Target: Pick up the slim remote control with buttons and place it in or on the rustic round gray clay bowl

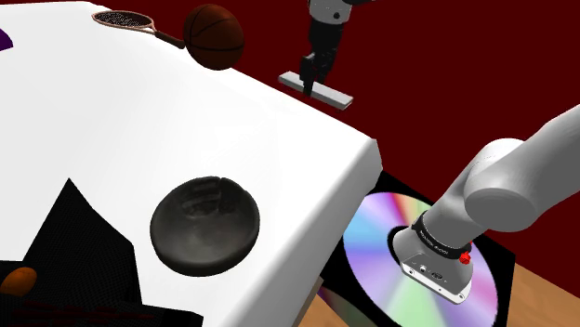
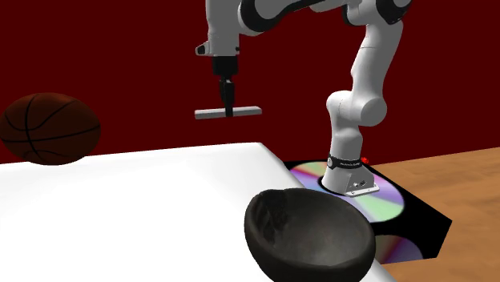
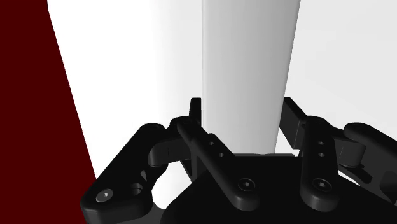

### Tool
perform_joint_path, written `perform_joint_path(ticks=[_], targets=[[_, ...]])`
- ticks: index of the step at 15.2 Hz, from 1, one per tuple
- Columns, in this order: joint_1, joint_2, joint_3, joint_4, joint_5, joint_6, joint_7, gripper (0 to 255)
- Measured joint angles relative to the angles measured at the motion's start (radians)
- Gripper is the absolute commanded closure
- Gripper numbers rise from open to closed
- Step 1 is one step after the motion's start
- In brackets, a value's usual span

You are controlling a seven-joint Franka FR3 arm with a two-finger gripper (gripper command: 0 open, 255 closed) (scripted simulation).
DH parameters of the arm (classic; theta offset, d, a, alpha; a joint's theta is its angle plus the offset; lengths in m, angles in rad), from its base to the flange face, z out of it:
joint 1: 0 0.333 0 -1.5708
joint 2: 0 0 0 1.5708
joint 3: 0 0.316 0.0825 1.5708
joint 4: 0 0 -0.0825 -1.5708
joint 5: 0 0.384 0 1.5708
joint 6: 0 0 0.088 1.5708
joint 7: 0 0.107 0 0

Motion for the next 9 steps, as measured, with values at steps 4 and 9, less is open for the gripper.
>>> perform_joint_path(ticks=[4,9], targets=[[0.032,-0.013,0.048,0.002,0.017,-0.014,0.072,255],[0.081,-0.012,0.125,0.013,0.041,-0.022,0.187,255]])
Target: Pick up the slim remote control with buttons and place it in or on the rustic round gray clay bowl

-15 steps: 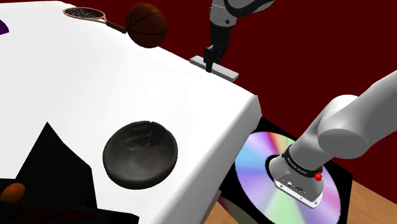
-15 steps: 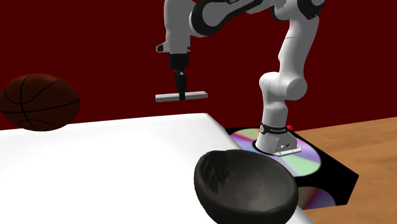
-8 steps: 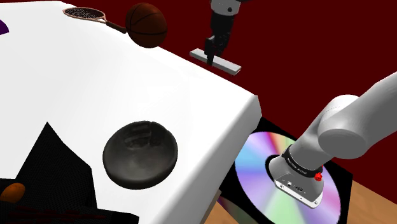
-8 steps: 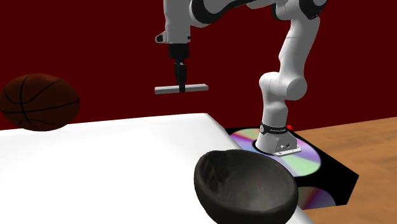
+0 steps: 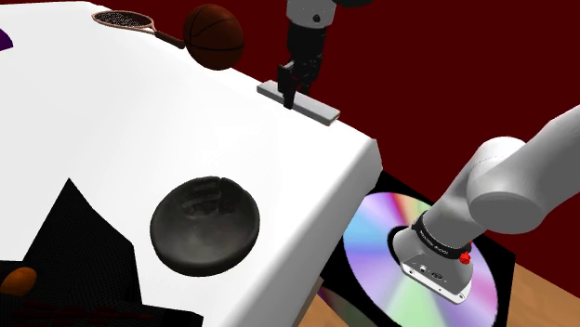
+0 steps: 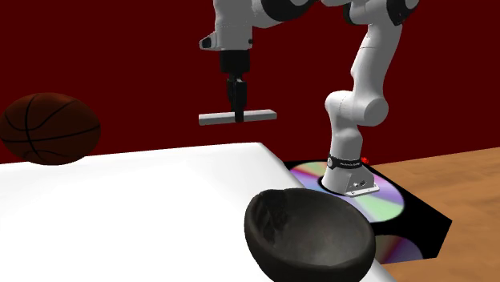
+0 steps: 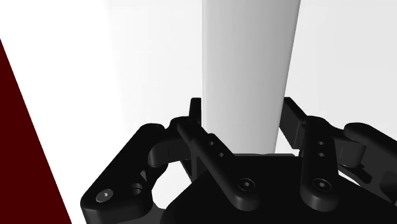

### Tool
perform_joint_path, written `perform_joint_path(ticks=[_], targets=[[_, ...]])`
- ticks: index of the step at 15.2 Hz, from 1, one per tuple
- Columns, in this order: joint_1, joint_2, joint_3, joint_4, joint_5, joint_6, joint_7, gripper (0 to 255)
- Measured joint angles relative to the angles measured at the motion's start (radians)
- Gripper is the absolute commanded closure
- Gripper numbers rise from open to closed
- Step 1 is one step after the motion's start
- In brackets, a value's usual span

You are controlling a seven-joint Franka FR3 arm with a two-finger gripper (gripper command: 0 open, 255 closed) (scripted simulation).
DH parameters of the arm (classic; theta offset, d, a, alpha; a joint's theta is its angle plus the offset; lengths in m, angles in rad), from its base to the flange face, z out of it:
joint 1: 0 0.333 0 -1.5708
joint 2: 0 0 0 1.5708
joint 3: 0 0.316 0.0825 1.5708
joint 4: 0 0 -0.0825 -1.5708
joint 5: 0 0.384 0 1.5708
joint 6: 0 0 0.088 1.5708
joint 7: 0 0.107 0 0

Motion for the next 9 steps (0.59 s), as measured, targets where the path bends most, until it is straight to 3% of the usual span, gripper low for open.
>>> perform_joint_path(ticks=[9], targets=[[0.088,0.062,0.15,0.074,0.025,-0.006,0.23,255]])
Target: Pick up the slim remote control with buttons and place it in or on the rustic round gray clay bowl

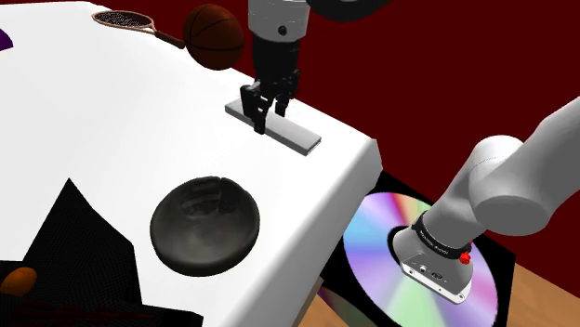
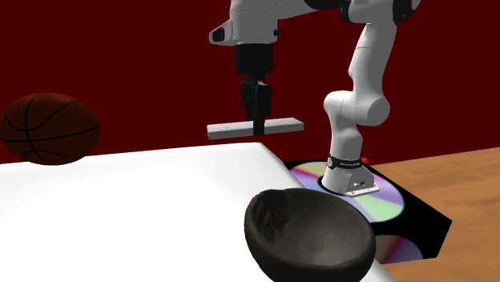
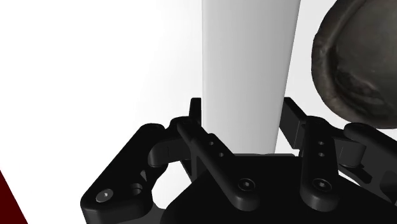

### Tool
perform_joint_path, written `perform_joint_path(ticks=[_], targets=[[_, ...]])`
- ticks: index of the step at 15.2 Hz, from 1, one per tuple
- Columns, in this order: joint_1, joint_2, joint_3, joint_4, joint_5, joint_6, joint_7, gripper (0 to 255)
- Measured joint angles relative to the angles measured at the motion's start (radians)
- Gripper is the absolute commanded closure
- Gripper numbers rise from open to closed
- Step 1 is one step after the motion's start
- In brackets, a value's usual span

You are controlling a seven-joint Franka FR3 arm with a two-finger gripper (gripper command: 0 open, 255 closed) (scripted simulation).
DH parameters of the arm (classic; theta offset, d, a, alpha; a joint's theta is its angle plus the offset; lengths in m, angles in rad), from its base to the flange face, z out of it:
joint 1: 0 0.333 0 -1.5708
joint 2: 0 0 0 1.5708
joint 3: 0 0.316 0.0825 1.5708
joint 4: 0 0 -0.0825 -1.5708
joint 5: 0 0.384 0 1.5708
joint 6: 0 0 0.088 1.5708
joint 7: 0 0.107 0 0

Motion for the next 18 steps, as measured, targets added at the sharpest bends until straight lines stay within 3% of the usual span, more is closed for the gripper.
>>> perform_joint_path(ticks=[7,14,18], targets=[[0.063,0.103,0.11,0.116,-0.02,-0.014,0.186,255],[0.142,0.271,0.209,0.291,-0.098,-0.038,0.389,255],[0.152,0.3,0.215,0.281,-0.114,-0.005,0.412,255]])
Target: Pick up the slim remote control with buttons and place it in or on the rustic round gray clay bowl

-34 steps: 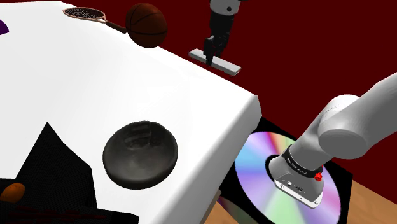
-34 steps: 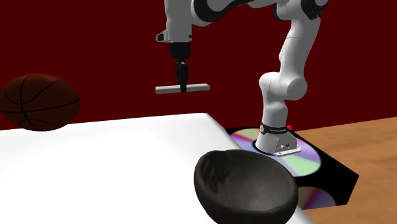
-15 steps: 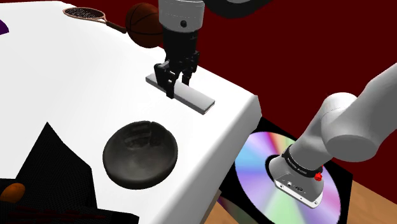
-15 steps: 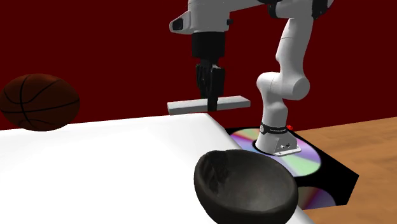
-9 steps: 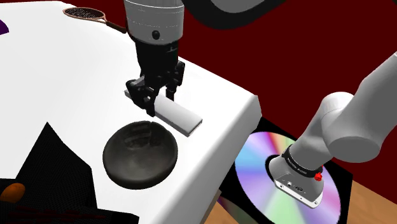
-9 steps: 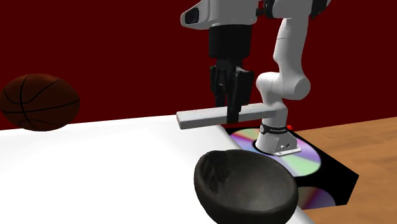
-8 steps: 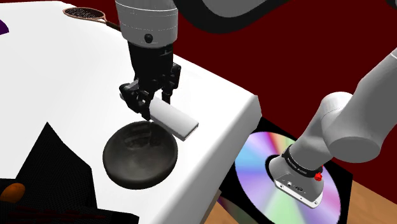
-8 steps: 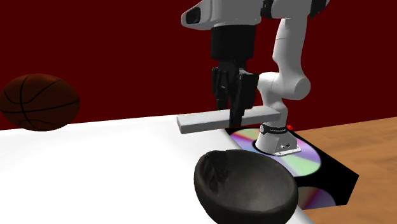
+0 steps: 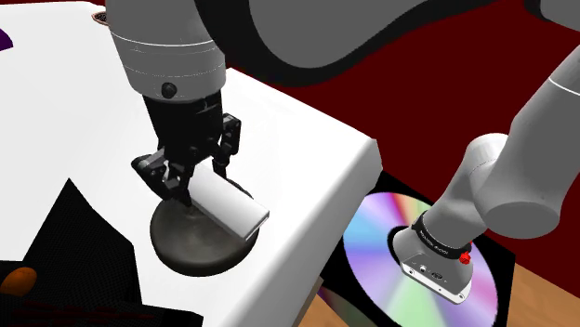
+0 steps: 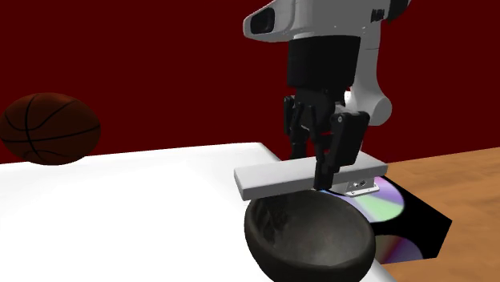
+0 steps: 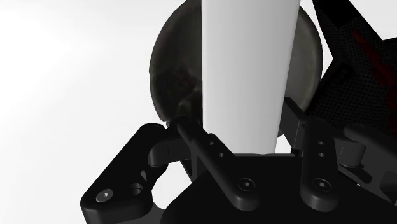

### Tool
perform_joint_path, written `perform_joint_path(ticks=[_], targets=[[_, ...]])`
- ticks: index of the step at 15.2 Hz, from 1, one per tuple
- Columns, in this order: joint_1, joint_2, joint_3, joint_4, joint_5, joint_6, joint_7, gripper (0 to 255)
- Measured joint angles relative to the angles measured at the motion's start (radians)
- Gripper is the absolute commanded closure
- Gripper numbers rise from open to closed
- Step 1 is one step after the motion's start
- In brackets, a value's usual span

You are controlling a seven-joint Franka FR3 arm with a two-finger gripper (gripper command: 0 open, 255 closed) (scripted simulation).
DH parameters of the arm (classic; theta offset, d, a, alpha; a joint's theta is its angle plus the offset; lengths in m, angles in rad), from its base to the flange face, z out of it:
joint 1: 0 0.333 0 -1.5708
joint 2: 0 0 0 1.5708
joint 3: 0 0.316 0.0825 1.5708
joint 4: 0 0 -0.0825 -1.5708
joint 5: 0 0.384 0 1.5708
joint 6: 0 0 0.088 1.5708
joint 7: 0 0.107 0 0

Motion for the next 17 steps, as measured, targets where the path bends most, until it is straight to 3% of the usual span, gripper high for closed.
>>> perform_joint_path(ticks=[11,17], targets=[[0.006,0.042,-0.001,-0.101,-0.026,0.135,0.019,255],[0.005,0.04,-0.001,-0.109,-0.026,0.144,0.019,255]])
